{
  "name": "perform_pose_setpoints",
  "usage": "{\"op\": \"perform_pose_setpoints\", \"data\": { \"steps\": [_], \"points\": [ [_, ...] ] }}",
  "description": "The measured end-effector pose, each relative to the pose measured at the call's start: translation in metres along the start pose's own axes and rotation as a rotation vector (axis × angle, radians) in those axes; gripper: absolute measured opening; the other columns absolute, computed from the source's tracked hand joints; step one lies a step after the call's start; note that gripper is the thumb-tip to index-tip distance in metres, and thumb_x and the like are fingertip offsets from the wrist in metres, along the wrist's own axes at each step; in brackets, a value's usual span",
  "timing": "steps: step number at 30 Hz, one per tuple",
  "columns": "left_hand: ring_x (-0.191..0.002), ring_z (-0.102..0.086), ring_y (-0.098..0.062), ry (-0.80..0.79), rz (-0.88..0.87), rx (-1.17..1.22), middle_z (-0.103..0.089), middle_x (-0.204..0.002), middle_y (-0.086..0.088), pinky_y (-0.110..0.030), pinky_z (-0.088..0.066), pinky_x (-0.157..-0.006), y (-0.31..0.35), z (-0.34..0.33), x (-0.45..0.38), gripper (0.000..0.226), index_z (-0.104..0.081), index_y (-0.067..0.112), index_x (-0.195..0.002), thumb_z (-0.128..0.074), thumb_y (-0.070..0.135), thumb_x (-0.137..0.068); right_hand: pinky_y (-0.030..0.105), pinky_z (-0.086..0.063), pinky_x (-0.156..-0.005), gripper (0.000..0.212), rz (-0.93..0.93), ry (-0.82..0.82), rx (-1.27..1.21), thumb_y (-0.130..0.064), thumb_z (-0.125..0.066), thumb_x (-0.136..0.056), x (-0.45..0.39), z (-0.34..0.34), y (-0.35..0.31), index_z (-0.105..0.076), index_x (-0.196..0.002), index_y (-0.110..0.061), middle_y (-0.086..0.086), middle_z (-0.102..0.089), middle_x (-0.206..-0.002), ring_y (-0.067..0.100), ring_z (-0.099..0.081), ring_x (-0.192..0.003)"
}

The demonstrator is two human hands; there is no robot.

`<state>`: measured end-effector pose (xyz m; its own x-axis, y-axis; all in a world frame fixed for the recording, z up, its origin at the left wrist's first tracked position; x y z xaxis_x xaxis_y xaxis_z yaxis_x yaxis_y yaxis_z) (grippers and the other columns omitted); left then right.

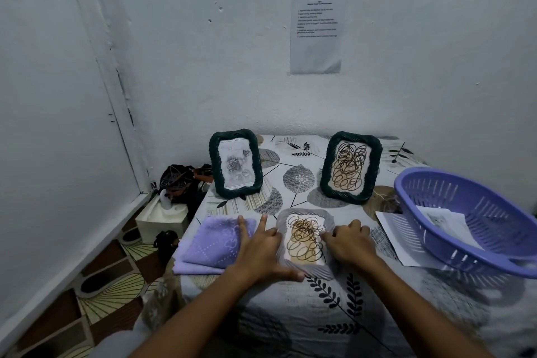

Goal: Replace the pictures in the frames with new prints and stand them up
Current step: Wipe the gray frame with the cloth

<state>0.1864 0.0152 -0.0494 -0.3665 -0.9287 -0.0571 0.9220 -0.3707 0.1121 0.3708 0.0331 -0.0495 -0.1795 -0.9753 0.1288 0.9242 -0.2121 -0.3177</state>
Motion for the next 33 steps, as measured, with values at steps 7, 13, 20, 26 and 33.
{"op": "perform_pose_setpoints", "data": {
  "steps": [7,13,20,26,33],
  "points": [
    [-0.149,0.006,-0.022,0.006,0.060,0.010,-0.012,-0.162,0.000,-0.065,0.017,-0.109,-0.058,0.019,0.015,0.135,-0.019,0.022,-0.153,-0.028,0.102,-0.044,0.036,-0.055,-0.078,0.024,0.284,0.080,-0.380,-0.022,-0.058,-0.090,0.010,0.021,-0.073,-0.065,-0.110,-0.009,0.011,-0.066,-0.106,0.021,-0.064,-0.090],
    [-0.149,0.002,-0.024,-0.145,0.172,0.110,-0.002,-0.162,0.001,-0.058,0.004,-0.117,-0.137,0.027,0.056,0.151,-0.006,0.026,-0.154,-0.027,0.106,-0.028,0.025,-0.051,-0.045,0.018,0.311,-0.331,-0.486,-0.015,-0.059,-0.093,0.023,-0.026,-0.152,-0.061,-0.096,0.002,0.020,-0.068,-0.083,0.020,-0.065,-0.056],
    [-0.149,-0.002,-0.026,-0.252,0.231,0.136,0.000,-0.163,-0.002,-0.059,-0.010,-0.117,-0.179,0.000,0.083,0.157,0.003,0.021,-0.154,-0.035,0.105,-0.027,0.021,-0.040,-0.040,0.038,0.286,-0.293,-0.209,-0.040,-0.071,-0.082,0.011,-0.045,-0.175,-0.048,-0.070,-0.012,0.004,-0.059,-0.063,0.009,-0.052,-0.041],
    [-0.149,-0.003,-0.023,-0.219,0.229,0.182,-0.005,-0.162,0.000,-0.059,-0.009,-0.117,-0.182,-0.004,0.085,0.155,0.000,0.019,-0.154,-0.040,0.103,-0.030,0.018,-0.039,-0.035,0.033,0.168,-0.347,-0.436,-0.020,-0.082,-0.074,0.016,-0.056,-0.178,-0.052,-0.068,-0.008,0.006,-0.058,-0.056,0.010,-0.050,-0.035],
    [-0.149,-0.006,-0.024,-0.188,0.233,0.213,-0.006,-0.162,-0.002,-0.060,-0.005,-0.116,-0.186,-0.002,0.084,0.155,0.003,0.018,-0.154,-0.043,0.102,-0.032,0.017,-0.028,-0.036,0.025,0.016,-0.488,-0.803,-0.015,-0.078,-0.073,0.025,-0.059,-0.177,-0.054,-0.067,-0.008,0.003,-0.049,-0.055,0.009,-0.037,-0.033]
  ]
}}
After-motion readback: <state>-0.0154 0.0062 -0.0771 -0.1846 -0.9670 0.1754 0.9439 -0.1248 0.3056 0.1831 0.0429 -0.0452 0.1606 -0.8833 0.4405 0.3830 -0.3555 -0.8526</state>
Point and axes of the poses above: each hand's wrist, its own x-axis away from the middle knuckle, its own z-axis out of the back of the hand, y = z × x, the point moved 9 cm from there along -x, towards the middle knuckle
